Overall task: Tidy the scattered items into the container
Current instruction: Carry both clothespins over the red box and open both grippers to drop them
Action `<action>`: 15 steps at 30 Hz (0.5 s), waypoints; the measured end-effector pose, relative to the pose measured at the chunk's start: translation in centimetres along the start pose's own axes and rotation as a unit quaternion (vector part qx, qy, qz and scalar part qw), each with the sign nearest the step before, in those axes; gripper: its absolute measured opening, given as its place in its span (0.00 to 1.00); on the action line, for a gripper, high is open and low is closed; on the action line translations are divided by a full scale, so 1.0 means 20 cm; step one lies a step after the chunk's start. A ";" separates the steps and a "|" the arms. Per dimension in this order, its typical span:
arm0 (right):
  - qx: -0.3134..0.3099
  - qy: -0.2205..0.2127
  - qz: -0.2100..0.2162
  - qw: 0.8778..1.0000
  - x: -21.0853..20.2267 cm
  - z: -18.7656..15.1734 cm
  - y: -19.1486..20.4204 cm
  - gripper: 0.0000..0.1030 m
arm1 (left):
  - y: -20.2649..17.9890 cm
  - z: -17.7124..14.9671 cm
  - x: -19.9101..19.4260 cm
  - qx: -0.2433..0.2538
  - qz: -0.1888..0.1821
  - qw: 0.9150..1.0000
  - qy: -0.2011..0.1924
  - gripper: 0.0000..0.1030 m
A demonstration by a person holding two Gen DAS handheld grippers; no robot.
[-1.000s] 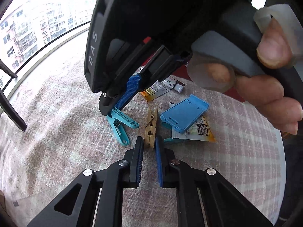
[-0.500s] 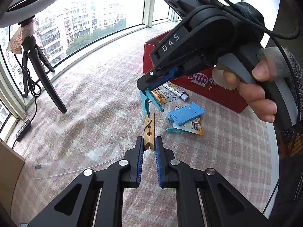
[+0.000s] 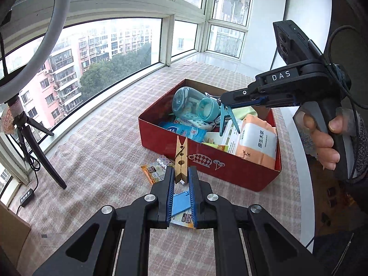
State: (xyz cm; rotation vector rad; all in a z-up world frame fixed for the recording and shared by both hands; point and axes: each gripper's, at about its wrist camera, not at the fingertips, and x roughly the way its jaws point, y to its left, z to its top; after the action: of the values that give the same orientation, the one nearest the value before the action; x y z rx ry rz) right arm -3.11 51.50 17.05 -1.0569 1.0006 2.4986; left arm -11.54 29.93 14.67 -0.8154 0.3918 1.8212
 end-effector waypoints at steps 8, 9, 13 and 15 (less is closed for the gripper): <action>0.022 -0.068 -0.110 0.991 -0.29 0.09 -0.42 0.13 | -0.23 0.21 0.26 -0.009 -0.038 0.999 0.008 0.11; 0.026 -0.072 -0.117 0.990 -0.31 0.09 -0.45 0.13 | -0.25 0.23 0.28 -0.007 -0.039 0.999 0.007 0.11; 0.018 -0.079 -0.149 0.985 -0.33 0.11 -0.52 0.13 | -0.32 0.30 0.36 -0.009 -0.042 0.999 0.016 0.11; 0.000 -0.071 -0.169 0.983 -0.32 0.13 -0.51 0.20 | -0.33 0.32 0.38 -0.015 -0.039 0.999 0.030 0.12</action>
State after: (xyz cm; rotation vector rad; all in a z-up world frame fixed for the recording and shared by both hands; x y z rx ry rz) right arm 4.79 60.97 17.76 -0.9419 0.7132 2.2580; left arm -9.39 41.71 14.65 -0.8949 0.3678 1.7376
